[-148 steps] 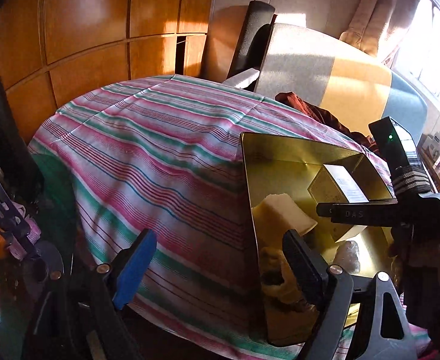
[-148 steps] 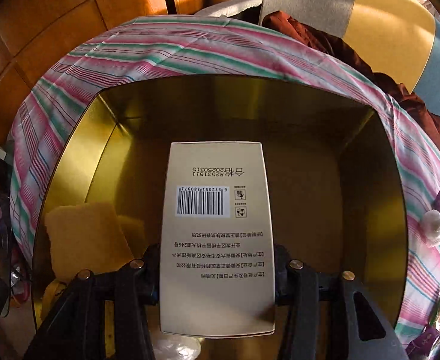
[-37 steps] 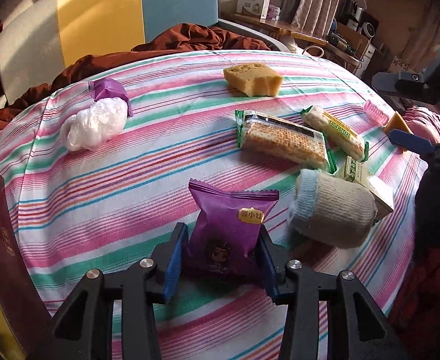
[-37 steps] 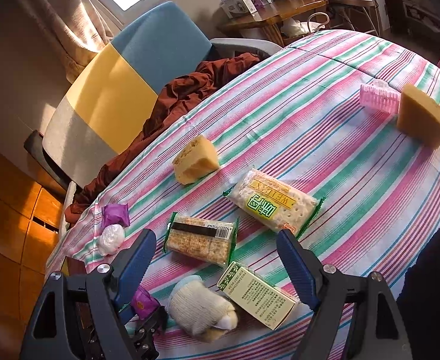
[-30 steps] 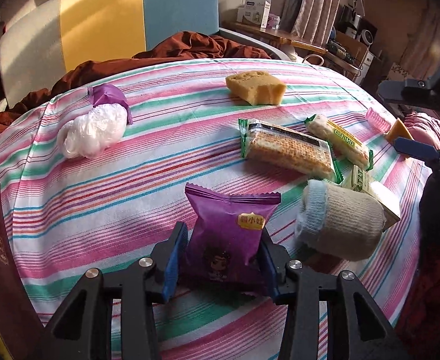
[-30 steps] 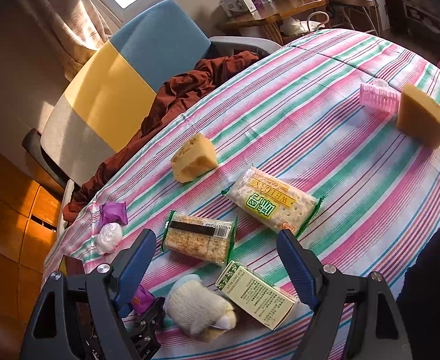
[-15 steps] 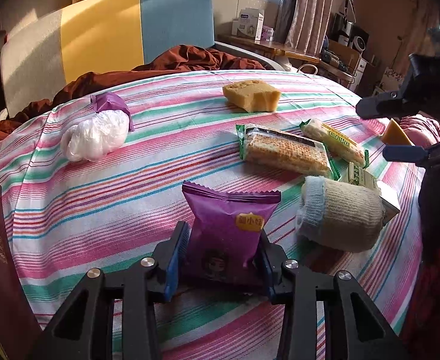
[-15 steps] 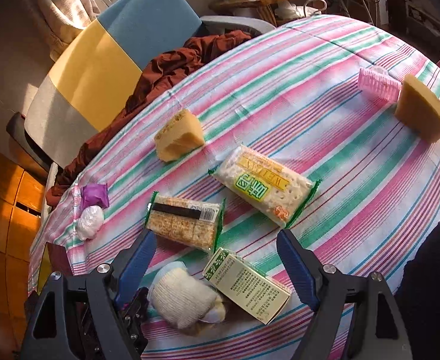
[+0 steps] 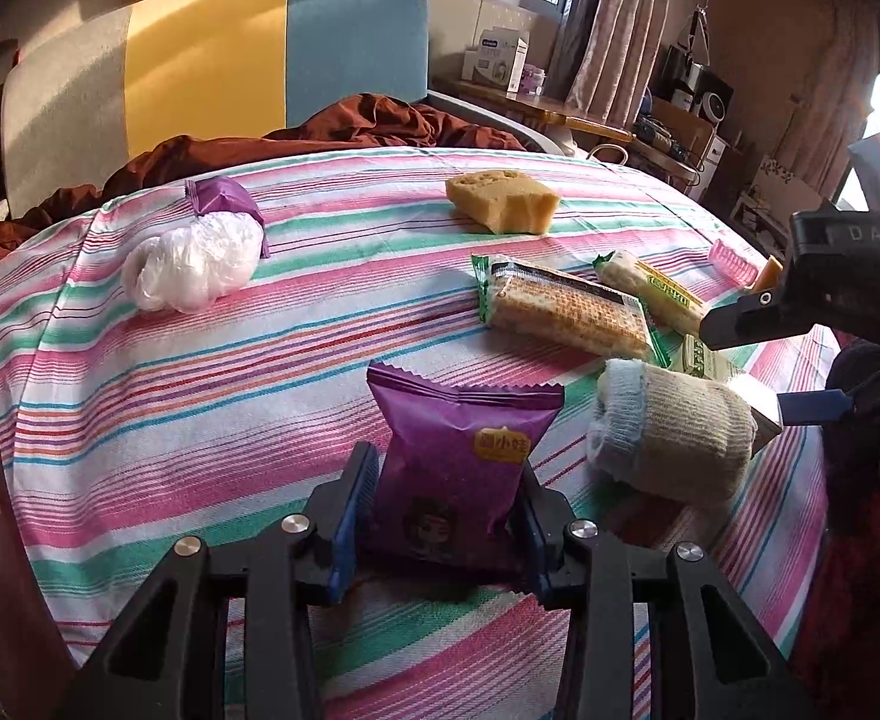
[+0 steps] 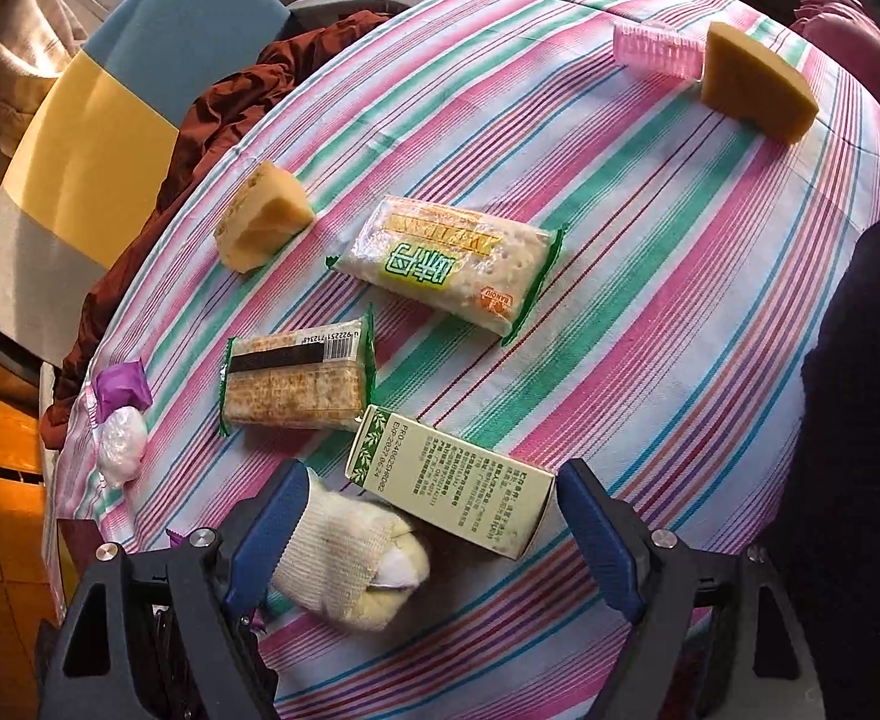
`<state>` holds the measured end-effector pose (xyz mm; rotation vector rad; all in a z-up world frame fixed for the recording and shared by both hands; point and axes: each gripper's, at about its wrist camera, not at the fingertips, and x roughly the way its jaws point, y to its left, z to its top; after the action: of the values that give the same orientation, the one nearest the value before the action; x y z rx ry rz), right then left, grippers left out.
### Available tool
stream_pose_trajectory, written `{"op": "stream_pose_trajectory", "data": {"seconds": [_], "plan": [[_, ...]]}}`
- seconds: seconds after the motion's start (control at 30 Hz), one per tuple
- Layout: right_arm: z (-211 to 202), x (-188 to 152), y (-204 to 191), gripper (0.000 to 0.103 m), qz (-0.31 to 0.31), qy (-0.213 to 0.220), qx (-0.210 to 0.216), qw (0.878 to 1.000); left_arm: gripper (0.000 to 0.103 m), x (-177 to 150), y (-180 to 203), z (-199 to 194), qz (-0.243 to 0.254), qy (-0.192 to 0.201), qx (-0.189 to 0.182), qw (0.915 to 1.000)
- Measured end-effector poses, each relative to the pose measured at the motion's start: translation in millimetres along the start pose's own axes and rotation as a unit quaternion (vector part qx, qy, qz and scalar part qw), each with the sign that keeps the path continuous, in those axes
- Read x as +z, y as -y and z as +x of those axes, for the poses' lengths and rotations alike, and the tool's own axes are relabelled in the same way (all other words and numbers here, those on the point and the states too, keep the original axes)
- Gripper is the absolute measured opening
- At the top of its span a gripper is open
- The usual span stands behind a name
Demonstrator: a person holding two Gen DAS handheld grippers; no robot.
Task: Organize objects
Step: 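Grasp the purple snack bag with the left gripper and lift it, then grasp the green-and-white medicine box with the right gripper while the left gripper holds the purple bag, then drop the purple snack bag into the gold tray with the left gripper while the right gripper carries the box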
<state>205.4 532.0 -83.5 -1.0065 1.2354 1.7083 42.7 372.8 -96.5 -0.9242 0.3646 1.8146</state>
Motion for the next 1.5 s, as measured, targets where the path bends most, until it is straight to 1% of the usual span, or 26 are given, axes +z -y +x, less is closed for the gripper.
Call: {"op": "stream_pose_trajectory", "data": {"seconds": [0.1,0.2,0.27,0.33,0.37,0.43,0.47,0.6,0.67,0.7,0.77,0.8,0.9,0.97,1.1,1.27,1.33,1.5], "plan": [[7.0,0.0,-2.0,0.087,0.005,0.003,-0.013,1.000,0.044,-0.6,0.3,-0.9,0.000,0.001,-0.001,1.0000],[11.2,2.7,-0.1,0.087,0.019,0.003,-0.018,1.000,0.045,-0.6,-0.6,-0.6,-0.003,0.002,-0.004,1.0000],[12.3,4.5,-2.9,0.087,0.015,0.004,-0.026,1.000,0.045,-0.6,-1.2,-0.2,-0.004,0.002,-0.005,1.0000],[15.6,5.2,-9.3,0.087,-0.010,0.002,-0.042,0.999,0.045,-0.6,-1.5,-0.3,-0.003,0.002,-0.004,1.0000],[16.5,5.3,-12.3,0.082,-0.022,-0.001,-0.051,0.998,0.045,-0.5,-1.9,-0.2,-0.002,0.002,-0.003,1.0000],[16.3,7.5,-19.2,0.081,-0.051,-0.012,-0.054,0.997,0.045,-0.7,-1.8,-0.4,-0.003,0.002,-0.004,1.0000],[12.9,10.0,-22.1,0.081,-0.064,-0.009,-0.052,0.997,0.045,-0.7,-2.0,-0.4,-0.003,0.002,-0.004,1.0000],[-6.4,26.3,-26.3,0.081,-0.117,0.031,-0.069,0.990,0.045,-0.6,-2.0,-0.3,-0.002,0.002,-0.003,1.0000],[-8.7,33.4,-21.3,0.081,-0.126,0.043,-0.058,0.989,0.045,-0.5,-0.9,-0.2,0.001,0.002,0.001,1.0000],[-6.7,36.9,-15.6,0.081,-0.121,0.047,-0.049,0.990,0.045,-0.5,-0.6,-0.2,0.004,0.002,0.005,1.0000],[-2.3,41.0,-8.3,0.081,-0.093,0.038,-0.025,0.995,0.045,-0.6,0.8,-0.7,0.009,0.002,0.010,0.9999],[-3.8,41.5,-8.7,0.081,-0.091,0.045,-0.012,0.995,0.044,-1.7,2.5,-1.5,0.012,0.002,0.013,0.9998],[-6.2,38.3,-19.2,0.081,-0.108,0.064,-0.008,0.992,0.043,-3.0,6.4,-2.6,0.021,0.002,0.024,0.9995],[-7.5,37.4,-23.4,0.081,-0.116,0.071,0.002,0.991,0.043,-3.5,9.5,-2.6,0.030,0.002,0.036,0.9989],[-7.7,37.0,-23.4,0.081,-0.121,0.066,0.018,0.990,0.040,-4.3,15.3,-4.2,0.041,0.000,0.057,0.9975],[-6.3,37.8,-24.6,0.081,-0.123,0.065,0.034,0.990,0.039,-8.3,9.6,-18.5,0.016,-0.014,0.058,0.9981],[-7.7,37.6,-23.7,0.081,-0.122,0.068,0.038,0.989,0.039,-10.0,7.7,-28.5,0.007,-0.014,0.057,0.9983],[-8.4,36.6,-25.0,0.081,-0.125,0.069,0.042,0.989,0.039,-4.6,-3.0,-72.8,-0.014,0.016,0.050,0.9985]]}}
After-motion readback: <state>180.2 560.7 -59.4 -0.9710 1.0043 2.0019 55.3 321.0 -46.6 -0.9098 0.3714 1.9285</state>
